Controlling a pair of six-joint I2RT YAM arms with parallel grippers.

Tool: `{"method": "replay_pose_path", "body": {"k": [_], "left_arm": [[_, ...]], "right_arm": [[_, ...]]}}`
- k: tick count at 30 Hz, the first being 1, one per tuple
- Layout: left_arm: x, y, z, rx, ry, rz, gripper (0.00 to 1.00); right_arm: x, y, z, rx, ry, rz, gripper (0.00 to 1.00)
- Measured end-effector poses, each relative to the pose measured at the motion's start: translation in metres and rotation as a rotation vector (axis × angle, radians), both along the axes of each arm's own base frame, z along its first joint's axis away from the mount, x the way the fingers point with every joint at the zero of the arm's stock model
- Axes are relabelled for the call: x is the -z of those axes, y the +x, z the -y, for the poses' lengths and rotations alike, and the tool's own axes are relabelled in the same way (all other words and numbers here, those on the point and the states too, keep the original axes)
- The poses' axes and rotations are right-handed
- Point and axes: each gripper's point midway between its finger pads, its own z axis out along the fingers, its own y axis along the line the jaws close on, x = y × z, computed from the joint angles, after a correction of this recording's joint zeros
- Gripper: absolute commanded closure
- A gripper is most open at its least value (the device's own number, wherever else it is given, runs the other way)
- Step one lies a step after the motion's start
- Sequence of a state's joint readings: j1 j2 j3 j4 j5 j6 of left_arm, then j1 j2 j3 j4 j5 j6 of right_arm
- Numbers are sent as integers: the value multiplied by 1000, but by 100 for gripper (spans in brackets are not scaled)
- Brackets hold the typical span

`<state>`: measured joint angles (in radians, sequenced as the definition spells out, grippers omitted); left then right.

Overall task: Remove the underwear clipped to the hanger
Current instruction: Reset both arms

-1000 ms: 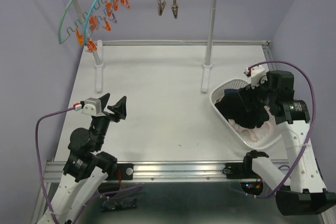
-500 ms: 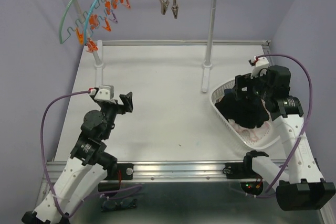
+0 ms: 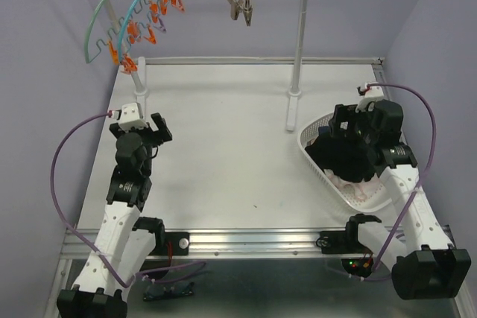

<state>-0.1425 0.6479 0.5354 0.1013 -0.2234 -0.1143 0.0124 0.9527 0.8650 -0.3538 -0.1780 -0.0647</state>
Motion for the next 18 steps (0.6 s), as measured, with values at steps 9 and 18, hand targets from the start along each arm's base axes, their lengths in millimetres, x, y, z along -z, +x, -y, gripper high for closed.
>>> {"method": "replay_pose_path", "body": {"k": [9,18], "left_arm": [[-23,-5,-4,-13,-21,88,4],[-22,-4,-1,3,-28,86,4]], "right_arm": [[-7,-16,59,448,85,169,0],[-29,-27,91,605,98,288,0]]}}
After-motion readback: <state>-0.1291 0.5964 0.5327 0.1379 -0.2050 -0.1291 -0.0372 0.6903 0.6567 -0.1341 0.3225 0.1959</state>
